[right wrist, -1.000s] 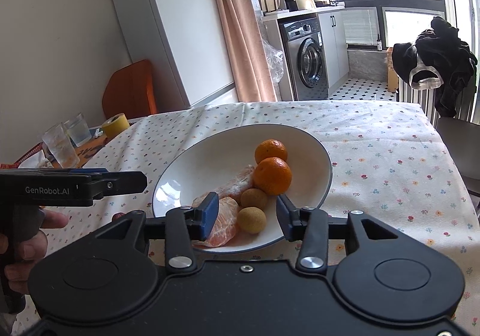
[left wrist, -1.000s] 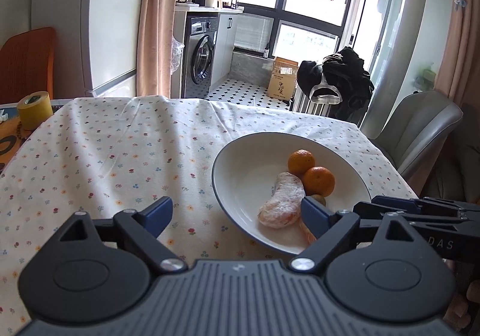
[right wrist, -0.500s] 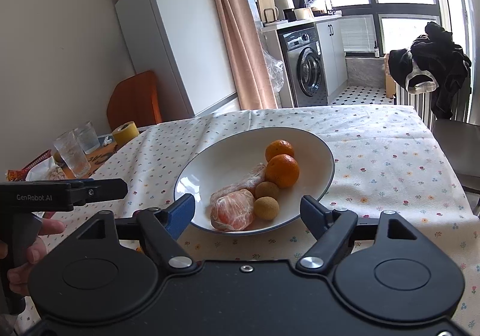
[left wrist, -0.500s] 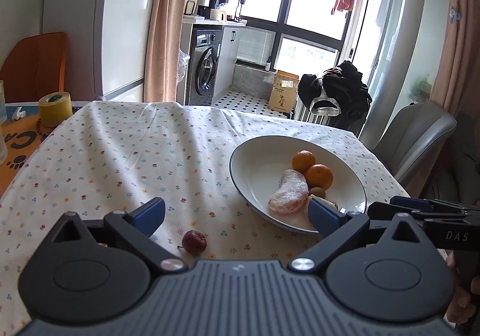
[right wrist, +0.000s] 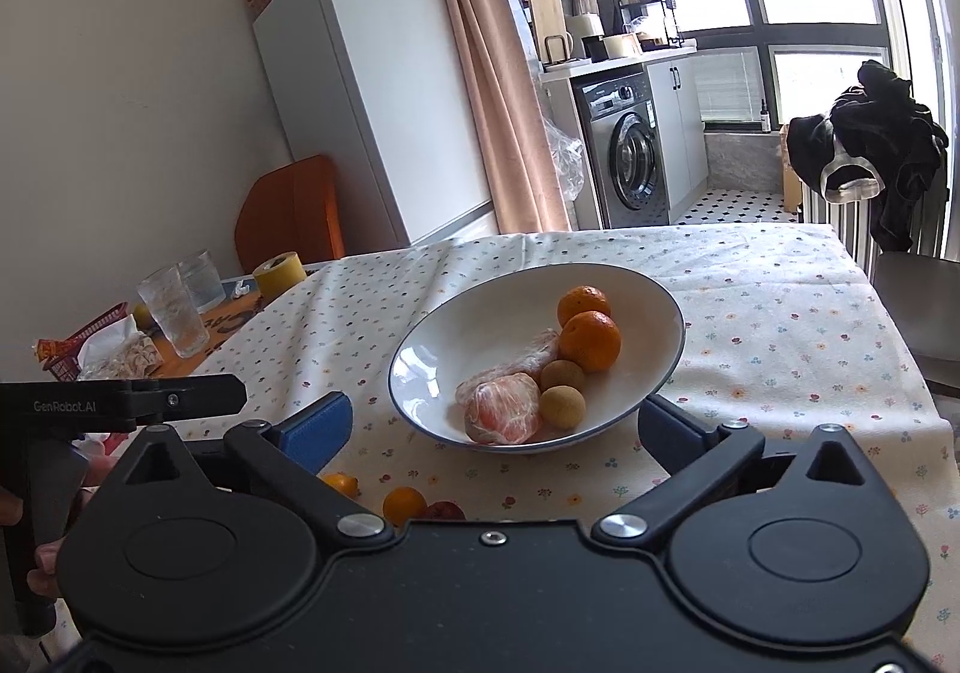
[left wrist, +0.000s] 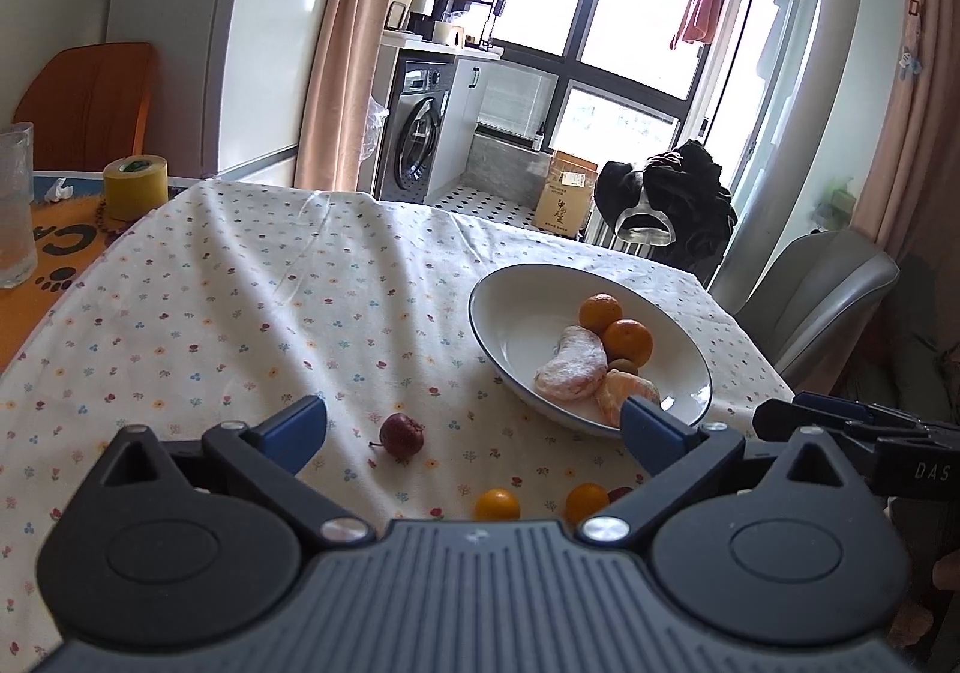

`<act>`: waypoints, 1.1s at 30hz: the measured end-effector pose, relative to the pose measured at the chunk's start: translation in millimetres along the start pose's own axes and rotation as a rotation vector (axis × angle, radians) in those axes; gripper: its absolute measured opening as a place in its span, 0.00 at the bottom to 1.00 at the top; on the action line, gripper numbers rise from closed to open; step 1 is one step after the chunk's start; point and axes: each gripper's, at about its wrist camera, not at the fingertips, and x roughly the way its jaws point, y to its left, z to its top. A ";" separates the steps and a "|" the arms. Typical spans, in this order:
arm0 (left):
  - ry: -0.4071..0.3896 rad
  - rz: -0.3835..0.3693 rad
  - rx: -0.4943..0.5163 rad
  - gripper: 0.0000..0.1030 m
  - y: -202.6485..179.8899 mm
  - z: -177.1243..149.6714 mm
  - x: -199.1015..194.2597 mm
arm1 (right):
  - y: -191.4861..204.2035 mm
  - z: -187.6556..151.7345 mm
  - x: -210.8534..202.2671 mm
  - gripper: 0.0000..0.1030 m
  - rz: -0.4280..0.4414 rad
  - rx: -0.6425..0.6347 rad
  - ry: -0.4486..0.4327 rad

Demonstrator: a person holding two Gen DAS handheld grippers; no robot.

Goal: Organize fruits
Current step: 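Withdraw both open tools from the bowl back over the table, then move the left tool to a small orange fruit while the right tool approaches a red plum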

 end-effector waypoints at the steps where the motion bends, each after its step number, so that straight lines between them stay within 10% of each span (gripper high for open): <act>1: -0.001 0.000 -0.002 1.00 0.7 -1.2 -2.1 | 0.7 -0.5 -1.0 1.00 0.002 -0.002 -0.001; 19: 0.001 -0.034 -0.005 1.00 7.8 -21.4 -26.2 | 19.8 -11.6 -14.0 0.99 0.048 -0.029 0.041; 33: 0.016 -0.033 0.001 0.98 11.4 -32.7 -23.4 | 27.8 -20.1 -8.8 0.79 0.070 -0.051 0.096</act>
